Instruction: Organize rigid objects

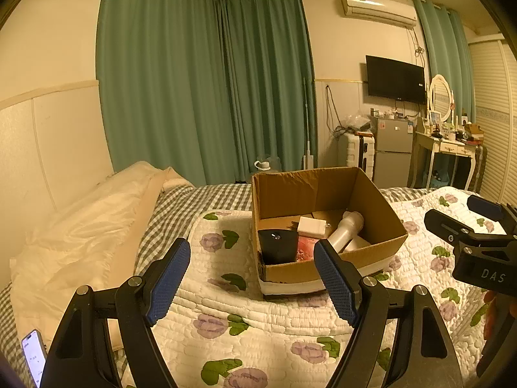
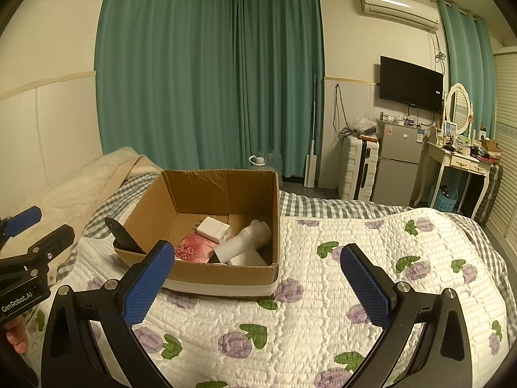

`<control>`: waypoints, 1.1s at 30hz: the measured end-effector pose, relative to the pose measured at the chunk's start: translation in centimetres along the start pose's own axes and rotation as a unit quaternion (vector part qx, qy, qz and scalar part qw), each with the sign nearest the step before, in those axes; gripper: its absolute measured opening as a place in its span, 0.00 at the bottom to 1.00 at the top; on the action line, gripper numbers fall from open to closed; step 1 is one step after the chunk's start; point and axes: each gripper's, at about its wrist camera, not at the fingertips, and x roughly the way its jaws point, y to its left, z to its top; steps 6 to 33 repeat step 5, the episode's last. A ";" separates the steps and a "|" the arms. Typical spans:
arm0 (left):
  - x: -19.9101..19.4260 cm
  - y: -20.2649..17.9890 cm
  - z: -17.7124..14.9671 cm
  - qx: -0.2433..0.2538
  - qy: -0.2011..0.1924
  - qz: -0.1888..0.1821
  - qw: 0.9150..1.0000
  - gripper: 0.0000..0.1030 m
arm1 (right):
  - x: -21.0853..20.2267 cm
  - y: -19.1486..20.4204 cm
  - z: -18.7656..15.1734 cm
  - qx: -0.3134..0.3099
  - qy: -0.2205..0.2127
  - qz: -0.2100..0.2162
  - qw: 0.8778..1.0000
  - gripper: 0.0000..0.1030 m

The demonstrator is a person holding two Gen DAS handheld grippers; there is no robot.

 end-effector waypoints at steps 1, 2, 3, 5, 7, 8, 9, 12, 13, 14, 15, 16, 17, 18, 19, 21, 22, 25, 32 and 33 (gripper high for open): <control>0.0 0.0 -0.1 0.000 0.002 -0.002 1.000 0.79 | 0.0 0.0 0.0 0.000 0.000 0.000 1.000 1.00; 0.1 0.0 -0.2 0.000 0.003 -0.004 1.000 0.79 | 0.1 0.0 0.0 -0.001 0.002 0.000 1.000 1.00; 0.1 0.0 -0.2 -0.001 0.004 -0.005 1.000 0.79 | 0.1 0.0 -0.1 0.000 0.002 -0.001 1.000 1.00; 0.1 -0.1 -0.3 -0.001 0.003 -0.005 1.000 0.79 | 0.1 0.0 -0.1 0.000 0.003 -0.001 1.000 1.00; 0.1 -0.1 -0.3 -0.001 0.003 -0.005 1.000 0.79 | 0.1 0.0 -0.1 0.000 0.003 -0.001 1.000 1.00; 0.1 -0.1 -0.3 -0.001 0.003 -0.005 1.000 0.79 | 0.1 0.0 -0.1 0.000 0.003 -0.001 1.000 1.00; 0.1 -0.1 -0.3 -0.001 0.003 -0.005 1.000 0.79 | 0.1 0.0 -0.1 0.000 0.003 -0.001 1.000 1.00; 0.1 -0.1 -0.3 -0.001 0.003 -0.005 1.000 0.79 | 0.1 0.0 -0.1 0.000 0.003 -0.001 1.000 1.00; 0.1 -0.1 -0.3 -0.001 0.003 -0.005 1.000 0.79 | 0.1 0.0 -0.1 0.000 0.003 -0.001 1.000 1.00; 0.1 -0.1 -0.3 -0.001 0.003 -0.005 1.000 0.79 | 0.1 0.0 -0.1 0.000 0.003 -0.001 1.000 1.00; 0.1 -0.1 -0.3 -0.001 0.003 -0.005 1.000 0.79 | 0.1 0.0 -0.1 0.000 0.003 -0.001 1.000 1.00; 0.1 -0.1 -0.3 -0.001 0.003 -0.005 1.000 0.79 | 0.1 0.0 -0.1 0.000 0.003 -0.001 1.000 1.00; 0.1 -0.1 -0.3 -0.001 0.003 -0.005 1.000 0.79 | 0.1 0.0 -0.1 0.000 0.003 -0.001 1.000 1.00; 0.1 -0.1 -0.3 -0.001 0.003 -0.005 1.000 0.79 | 0.1 0.0 -0.1 0.000 0.003 -0.001 1.000 1.00; 0.1 -0.1 -0.3 -0.001 0.003 -0.005 1.000 0.79 | 0.1 0.0 -0.1 0.000 0.003 -0.001 1.000 1.00; 0.1 -0.1 -0.3 -0.001 0.003 -0.005 1.000 0.79 | 0.1 0.0 -0.1 0.000 0.003 -0.001 1.000 1.00; 0.1 -0.1 -0.3 -0.001 0.003 -0.005 1.000 0.79 | 0.1 0.0 -0.1 0.000 0.003 -0.001 1.000 1.00; 0.1 -0.1 -0.3 -0.001 0.003 -0.005 1.000 0.79 | 0.1 0.0 -0.1 0.000 0.003 -0.001 1.000 1.00; 0.1 -0.1 -0.3 -0.001 0.003 -0.005 1.000 0.79 | 0.1 0.0 -0.1 0.000 0.003 -0.001 1.000 1.00; 0.1 -0.1 -0.3 -0.001 0.003 -0.005 1.000 0.79 | 0.1 0.0 -0.1 0.000 0.003 -0.001 1.000 1.00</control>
